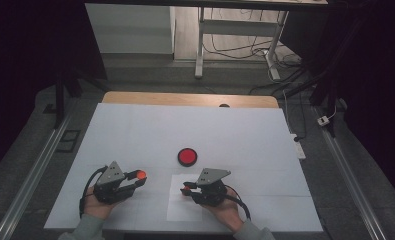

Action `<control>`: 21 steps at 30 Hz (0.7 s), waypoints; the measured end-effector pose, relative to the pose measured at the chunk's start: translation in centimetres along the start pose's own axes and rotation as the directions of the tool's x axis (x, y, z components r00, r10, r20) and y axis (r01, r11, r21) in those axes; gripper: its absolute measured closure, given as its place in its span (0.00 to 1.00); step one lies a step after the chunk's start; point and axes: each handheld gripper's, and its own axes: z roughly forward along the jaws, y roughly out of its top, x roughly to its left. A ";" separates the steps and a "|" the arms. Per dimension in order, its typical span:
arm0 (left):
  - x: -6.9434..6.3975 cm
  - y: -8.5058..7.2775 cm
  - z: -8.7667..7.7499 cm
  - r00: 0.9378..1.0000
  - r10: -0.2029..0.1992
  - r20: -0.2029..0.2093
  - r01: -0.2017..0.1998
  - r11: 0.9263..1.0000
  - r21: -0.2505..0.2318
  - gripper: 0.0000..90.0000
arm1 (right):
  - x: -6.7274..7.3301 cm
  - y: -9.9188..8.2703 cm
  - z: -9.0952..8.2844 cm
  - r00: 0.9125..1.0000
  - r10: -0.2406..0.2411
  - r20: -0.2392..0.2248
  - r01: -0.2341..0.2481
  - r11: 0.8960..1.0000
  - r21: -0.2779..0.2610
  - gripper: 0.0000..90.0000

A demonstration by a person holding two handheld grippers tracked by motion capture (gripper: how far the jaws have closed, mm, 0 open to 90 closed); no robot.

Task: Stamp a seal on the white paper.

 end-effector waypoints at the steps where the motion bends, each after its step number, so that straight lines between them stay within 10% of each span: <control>1: 0.0 0.0 0.0 1.000 0.000 0.000 0.000 1.000 0.000 0.72 | 0.0 0.0 0.0 1.000 -0.001 0.003 0.001 1.000 0.001 0.81; 21: 0.0 0.0 0.0 1.000 -0.001 0.000 0.001 1.000 -0.001 0.72 | 0.0 -0.4 0.5 0.999 -0.025 0.028 0.024 0.999 0.034 0.81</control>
